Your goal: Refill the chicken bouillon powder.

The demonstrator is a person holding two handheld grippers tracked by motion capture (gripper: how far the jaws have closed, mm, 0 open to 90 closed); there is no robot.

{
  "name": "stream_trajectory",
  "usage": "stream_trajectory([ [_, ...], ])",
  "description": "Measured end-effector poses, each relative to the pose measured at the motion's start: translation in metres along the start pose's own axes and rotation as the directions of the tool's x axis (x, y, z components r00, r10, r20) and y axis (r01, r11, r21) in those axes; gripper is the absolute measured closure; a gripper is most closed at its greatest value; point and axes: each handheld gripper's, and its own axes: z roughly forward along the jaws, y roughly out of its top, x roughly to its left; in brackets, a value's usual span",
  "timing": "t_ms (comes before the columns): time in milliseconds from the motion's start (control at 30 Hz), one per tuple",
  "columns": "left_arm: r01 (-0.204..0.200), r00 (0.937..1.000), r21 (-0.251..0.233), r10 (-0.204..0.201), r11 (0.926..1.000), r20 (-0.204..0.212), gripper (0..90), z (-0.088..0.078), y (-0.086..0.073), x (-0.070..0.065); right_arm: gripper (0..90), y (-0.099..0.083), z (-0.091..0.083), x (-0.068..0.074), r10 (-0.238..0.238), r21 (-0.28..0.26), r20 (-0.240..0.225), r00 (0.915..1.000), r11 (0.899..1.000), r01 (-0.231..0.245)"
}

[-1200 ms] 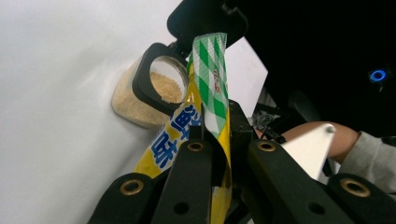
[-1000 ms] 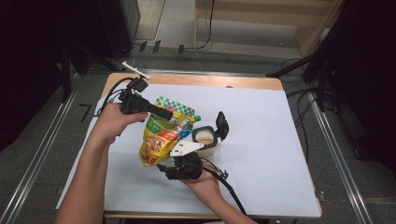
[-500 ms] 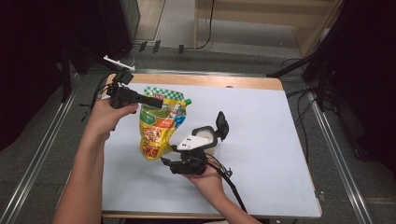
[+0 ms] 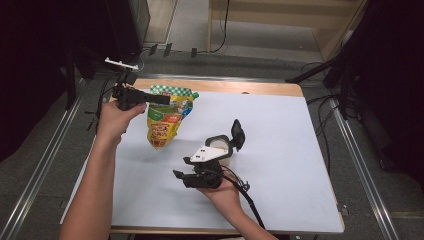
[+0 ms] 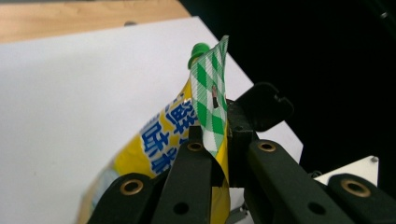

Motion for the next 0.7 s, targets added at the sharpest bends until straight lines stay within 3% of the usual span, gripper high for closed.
stream_trajectory([
  [167,-0.022,0.9997,-0.02,0.022,0.9996,-0.01,90.0,0.007,0.001,0.003,46.0,0.0,-0.002,-0.001,0.009,-0.002,0.006,0.9999,1.0,-0.008],
  [267,-0.049,0.998,-0.017,0.048,0.9987,-0.041,90.0,0.009,0.0,0.005,45.9,0.0,-0.002,-0.002,0.011,0.0,0.007,0.9999,1.0,-0.011],
  [367,-0.027,0.9952,0.012,0.028,0.9996,-0.094,89.5,0.01,-0.004,0.013,45.9,0.0,-0.002,-0.002,0.01,0.004,0.008,0.9999,1.0,-0.01],
  [500,0.013,0.999,-0.014,-0.014,0.9998,-0.043,87.3,0.003,-0.007,0.02,45.9,0.001,-0.002,-0.001,0.004,-0.001,0.007,1.0,1.0,-0.004],
  [567,0.006,0.9983,-0.01,-0.007,0.9999,-0.057,84.0,0.001,-0.008,0.018,45.9,0.001,-0.003,-0.002,0.004,-0.004,0.006,1.0,1.0,-0.004],
  [633,-0.007,0.9949,0.013,0.008,0.9999,-0.1,81.8,0.002,-0.008,0.016,45.9,0.001,-0.003,-0.002,0.005,-0.003,0.006,1.0,1.0,-0.005],
  [700,-0.009,0.9945,0.036,0.013,0.9993,-0.104,80.5,0.004,-0.009,0.016,45.9,0.001,-0.002,-0.002,0.004,-0.003,0.006,1.0,1.0,-0.004],
])
